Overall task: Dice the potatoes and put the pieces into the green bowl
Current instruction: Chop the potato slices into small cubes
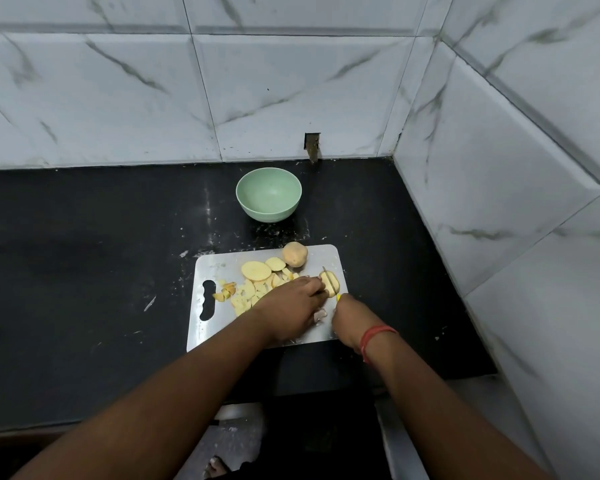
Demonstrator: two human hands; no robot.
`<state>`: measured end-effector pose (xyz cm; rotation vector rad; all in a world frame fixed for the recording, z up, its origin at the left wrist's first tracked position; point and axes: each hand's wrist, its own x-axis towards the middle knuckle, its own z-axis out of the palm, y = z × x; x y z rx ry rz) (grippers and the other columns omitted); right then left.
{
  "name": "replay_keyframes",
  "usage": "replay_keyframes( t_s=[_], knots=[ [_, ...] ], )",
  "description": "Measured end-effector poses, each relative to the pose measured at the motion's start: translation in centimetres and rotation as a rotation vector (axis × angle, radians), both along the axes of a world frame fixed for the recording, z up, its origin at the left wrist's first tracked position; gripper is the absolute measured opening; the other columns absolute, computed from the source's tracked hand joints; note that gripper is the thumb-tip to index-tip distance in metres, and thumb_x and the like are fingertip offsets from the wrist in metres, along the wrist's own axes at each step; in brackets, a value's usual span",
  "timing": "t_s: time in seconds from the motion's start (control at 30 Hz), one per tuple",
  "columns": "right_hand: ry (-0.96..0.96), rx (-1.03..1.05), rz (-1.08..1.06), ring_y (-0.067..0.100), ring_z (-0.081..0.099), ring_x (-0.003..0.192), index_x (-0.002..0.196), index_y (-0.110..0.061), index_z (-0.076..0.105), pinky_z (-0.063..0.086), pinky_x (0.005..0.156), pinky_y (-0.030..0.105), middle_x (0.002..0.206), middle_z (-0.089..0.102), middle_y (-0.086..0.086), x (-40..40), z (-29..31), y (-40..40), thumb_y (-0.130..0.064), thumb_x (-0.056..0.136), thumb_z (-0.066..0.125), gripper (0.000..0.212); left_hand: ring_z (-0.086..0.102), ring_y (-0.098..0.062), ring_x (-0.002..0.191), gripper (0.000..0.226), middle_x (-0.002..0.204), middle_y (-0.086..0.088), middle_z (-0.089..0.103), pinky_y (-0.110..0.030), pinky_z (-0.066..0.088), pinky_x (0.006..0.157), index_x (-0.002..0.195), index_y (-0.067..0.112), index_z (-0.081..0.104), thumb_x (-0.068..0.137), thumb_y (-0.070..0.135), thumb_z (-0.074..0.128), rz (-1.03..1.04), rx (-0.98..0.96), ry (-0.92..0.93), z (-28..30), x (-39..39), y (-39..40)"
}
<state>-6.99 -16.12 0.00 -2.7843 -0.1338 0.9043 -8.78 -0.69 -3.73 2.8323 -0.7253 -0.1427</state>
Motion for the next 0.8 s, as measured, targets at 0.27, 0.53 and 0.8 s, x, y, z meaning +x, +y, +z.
replay_keyframes(
  t_s=[0.27, 0.53, 0.8],
  knots=[
    [0.012, 0.101, 0.023, 0.037, 0.059, 0.110, 0.125, 0.000, 0.048, 0.046, 0.084, 0.036, 0.119, 0.058, 0.021, -1.2, -0.4, -1.6, -0.011, 0.097, 0.044, 0.031, 0.047, -0.028, 0.127, 0.058, 0.132, -0.009, 0.053, -0.038, 0.033, 0.116, 0.143, 0.006, 0.054, 0.105, 0.045, 0.034, -0.024, 0.099, -0.057, -0.8, 0.1, -0.1],
    [0.062, 0.093, -0.031, 0.026, 0.060, 0.100, 0.128, -0.002, 0.041, 0.038, 0.075, 0.025, 0.117, 0.060, 0.015, -5.1, -0.9, -5.2, -0.013, 0.102, 0.038, 0.029, 0.043, -0.027, 0.133, 0.053, 0.140, -0.010, 0.050, -0.038, 0.032, 0.118, 0.142, 0.007, 0.053, 0.104, 0.043, 0.044, -0.014, 0.055, -0.028, -0.9, 0.1, -0.1],
    [-0.030, 0.140, -0.072, 0.024, 0.063, 0.098, 0.119, -0.006, 0.047, 0.040, 0.070, 0.027, 0.112, 0.062, 0.013, -2.2, 0.8, -3.0, -0.018, 0.102, 0.039, 0.023, 0.046, -0.028, 0.132, 0.057, 0.143, -0.009, 0.047, -0.043, 0.039, 0.113, 0.144, 0.006, 0.052, 0.104, 0.046, 0.045, -0.017, 0.036, 0.003, -1.4, 0.4, 0.6]
  ],
)
